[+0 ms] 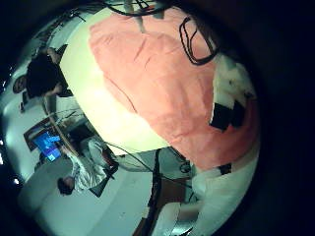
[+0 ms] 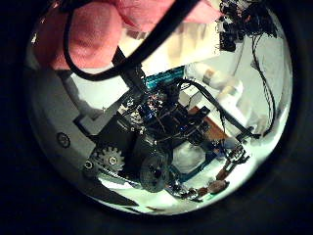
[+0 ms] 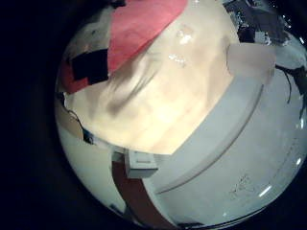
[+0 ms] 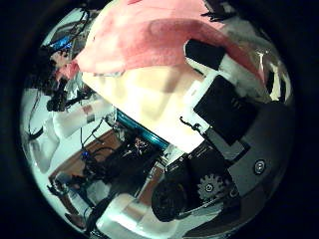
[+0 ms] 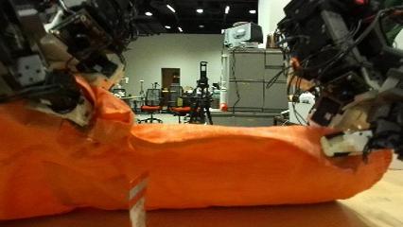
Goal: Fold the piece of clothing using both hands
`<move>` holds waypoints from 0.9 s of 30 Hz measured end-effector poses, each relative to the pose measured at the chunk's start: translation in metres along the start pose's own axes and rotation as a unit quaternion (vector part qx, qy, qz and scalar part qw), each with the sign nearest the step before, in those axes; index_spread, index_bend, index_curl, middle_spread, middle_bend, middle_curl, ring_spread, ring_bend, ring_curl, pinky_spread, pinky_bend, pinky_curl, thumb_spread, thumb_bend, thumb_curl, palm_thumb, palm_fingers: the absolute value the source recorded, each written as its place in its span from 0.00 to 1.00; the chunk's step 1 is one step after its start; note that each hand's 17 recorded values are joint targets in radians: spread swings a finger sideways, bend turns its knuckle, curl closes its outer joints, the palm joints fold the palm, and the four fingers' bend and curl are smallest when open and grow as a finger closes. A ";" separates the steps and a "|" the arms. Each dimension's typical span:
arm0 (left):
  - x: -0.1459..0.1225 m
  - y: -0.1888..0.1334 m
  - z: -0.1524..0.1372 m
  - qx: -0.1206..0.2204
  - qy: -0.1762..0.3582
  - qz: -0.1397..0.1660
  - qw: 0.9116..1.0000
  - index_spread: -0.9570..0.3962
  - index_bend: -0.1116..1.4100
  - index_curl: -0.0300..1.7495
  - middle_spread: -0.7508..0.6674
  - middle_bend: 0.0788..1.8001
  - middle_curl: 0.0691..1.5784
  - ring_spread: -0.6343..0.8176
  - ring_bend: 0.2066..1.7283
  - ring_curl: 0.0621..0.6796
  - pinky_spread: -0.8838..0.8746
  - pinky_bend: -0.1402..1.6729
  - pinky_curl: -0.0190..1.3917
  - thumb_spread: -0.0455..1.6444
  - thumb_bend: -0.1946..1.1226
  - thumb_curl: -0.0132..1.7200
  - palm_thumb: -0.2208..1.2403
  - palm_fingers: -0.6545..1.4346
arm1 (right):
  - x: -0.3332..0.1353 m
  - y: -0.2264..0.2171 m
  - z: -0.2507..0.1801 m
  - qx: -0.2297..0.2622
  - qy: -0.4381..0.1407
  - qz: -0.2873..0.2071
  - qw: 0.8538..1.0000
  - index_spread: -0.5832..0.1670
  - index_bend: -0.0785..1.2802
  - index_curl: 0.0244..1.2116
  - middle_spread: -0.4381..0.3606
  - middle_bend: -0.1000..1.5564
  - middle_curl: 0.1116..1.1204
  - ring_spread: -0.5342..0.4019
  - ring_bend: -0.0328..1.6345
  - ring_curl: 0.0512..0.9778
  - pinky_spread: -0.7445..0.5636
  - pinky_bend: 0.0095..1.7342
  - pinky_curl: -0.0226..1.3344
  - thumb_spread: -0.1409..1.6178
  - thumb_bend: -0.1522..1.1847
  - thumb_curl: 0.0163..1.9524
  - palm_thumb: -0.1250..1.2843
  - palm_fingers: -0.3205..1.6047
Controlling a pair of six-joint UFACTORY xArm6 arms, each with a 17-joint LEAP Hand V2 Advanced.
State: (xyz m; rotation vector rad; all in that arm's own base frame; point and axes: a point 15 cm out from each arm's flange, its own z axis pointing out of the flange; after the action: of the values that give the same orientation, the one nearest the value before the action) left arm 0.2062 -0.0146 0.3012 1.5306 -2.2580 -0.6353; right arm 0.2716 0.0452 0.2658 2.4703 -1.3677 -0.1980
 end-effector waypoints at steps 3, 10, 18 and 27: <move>0.000 0.007 -0.011 -0.004 0.002 0.003 1.000 0.16 0.27 0.76 0.06 0.41 0.73 0.12 0.72 0.76 0.14 0.72 0.45 0.59 0.13 0.30 0.64 0.84 | 0.003 0.004 -0.025 0.016 0.003 0.006 1.000 0.47 0.92 0.62 0.40 0.86 0.67 0.31 0.82 0.77 0.40 0.73 0.67 0.65 0.13 0.32 0.90 0.73; -0.016 -0.009 -0.045 -0.015 0.004 -0.008 1.000 0.16 0.26 0.76 0.06 0.41 0.73 0.12 0.72 0.76 0.15 0.73 0.45 0.59 0.13 0.30 0.63 0.84 | 0.018 -0.013 -0.054 0.021 0.001 0.016 1.000 0.47 0.93 0.63 0.40 0.87 0.66 0.31 0.81 0.79 0.41 0.72 0.71 0.66 0.11 0.34 0.90 0.73; -0.053 -0.069 -0.070 -0.012 0.010 -0.034 0.999 0.15 0.25 0.77 0.05 0.41 0.72 0.12 0.72 0.77 0.15 0.73 0.46 0.60 0.13 0.29 0.63 0.83 | 0.040 -0.072 -0.062 0.007 -0.004 0.020 1.000 0.47 0.92 0.63 0.41 0.88 0.65 0.31 0.81 0.81 0.41 0.70 0.75 0.66 0.11 0.36 0.90 0.73; -0.098 -0.161 -0.054 -0.010 0.010 -0.080 0.997 0.16 0.23 0.77 0.05 0.41 0.72 0.12 0.71 0.77 0.15 0.71 0.46 0.60 0.13 0.28 0.62 0.81 | 0.064 -0.161 -0.031 0.008 -0.023 0.027 0.999 0.47 0.91 0.64 0.40 0.87 0.65 0.30 0.80 0.83 0.41 0.68 0.79 0.70 0.09 0.36 0.80 0.72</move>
State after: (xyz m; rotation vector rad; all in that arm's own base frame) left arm 0.3950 0.0160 0.2574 1.7121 -2.1241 -0.6805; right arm 0.4435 0.0775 0.2431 2.4530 -1.4574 -0.2345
